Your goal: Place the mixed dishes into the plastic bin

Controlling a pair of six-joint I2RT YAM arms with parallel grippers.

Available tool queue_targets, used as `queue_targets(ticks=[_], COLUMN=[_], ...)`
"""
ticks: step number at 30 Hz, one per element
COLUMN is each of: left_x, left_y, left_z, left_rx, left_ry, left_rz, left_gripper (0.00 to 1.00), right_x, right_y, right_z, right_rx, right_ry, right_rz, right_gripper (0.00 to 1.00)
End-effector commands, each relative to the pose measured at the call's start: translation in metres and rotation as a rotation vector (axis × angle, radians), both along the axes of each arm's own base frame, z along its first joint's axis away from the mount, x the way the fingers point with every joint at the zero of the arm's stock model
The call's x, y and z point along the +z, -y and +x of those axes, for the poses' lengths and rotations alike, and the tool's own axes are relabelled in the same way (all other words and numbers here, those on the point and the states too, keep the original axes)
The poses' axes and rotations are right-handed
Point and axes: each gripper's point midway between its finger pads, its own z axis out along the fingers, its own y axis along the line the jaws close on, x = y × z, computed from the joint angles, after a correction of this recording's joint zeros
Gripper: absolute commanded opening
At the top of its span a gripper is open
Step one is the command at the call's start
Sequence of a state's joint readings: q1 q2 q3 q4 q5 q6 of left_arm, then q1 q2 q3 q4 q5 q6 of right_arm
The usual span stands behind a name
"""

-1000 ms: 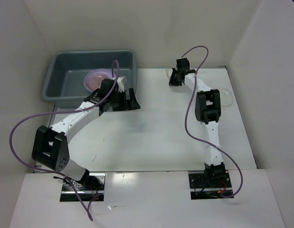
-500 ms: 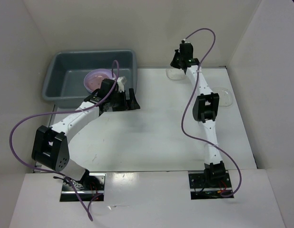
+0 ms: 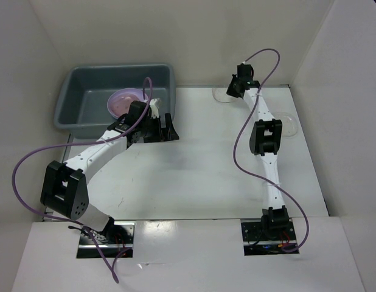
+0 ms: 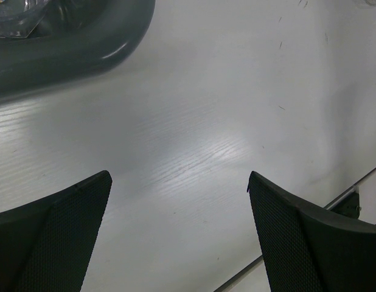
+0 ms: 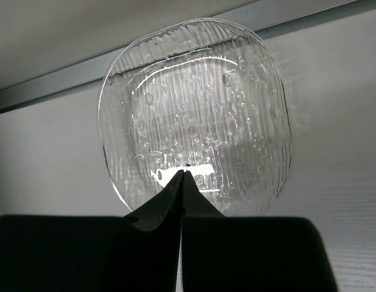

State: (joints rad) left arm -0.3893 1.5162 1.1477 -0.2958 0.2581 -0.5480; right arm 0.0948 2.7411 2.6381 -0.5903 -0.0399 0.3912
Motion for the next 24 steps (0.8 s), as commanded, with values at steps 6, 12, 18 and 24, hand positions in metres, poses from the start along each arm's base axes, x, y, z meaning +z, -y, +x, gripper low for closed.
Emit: queue_targets(ticks=[6, 12, 18, 24], left_x=[0.017, 0.019, 0.019, 0.015], left_y=[0.002, 0.002, 0.002, 0.003], left_z=[0.006, 0.007, 0.007, 0.005], left_rx=[-0.011, -0.010, -0.010, -0.018], left_ry=[0.055, 0.063, 0.063, 0.053], left_rz=[-0.006, -0.010, -0.010, -0.012], left_gripper=[1.00, 1.00, 1.00, 1.00], right_x=[-0.005, -0.022, -0.026, -0.034], right_y=[-0.005, -0.007, -0.014, -0.036], right_z=[-0.005, -0.012, -0.016, -0.031], right_rx=[0.030, 0.038, 0.054, 0.098], right_ry=[-0.021, -0.063, -0.075, -0.121], right_rz=[0.028, 0.032, 0.037, 0.045], right_gripper=[0.00, 0.00, 0.00, 0.00])
